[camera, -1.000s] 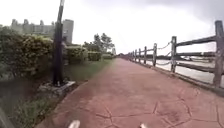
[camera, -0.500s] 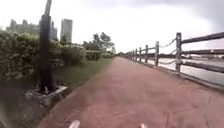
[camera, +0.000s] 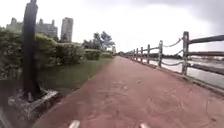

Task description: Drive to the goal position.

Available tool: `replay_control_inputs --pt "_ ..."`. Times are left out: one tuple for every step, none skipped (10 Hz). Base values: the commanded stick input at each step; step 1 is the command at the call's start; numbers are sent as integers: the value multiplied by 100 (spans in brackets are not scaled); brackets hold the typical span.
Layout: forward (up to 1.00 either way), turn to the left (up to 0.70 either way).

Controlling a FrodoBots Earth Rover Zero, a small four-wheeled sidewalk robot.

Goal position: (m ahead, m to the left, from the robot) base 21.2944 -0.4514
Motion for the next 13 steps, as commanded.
replay_control_inputs --pt "70 0" --pt "70 0" --pt "70 0" --pt "70 0" --pt "70 0" --pt "70 0" --pt "70 0" --pt "70 0" --pt "70 0" --pt "70 0" --pt "70 0" --pt "70 0" --pt "70 0"
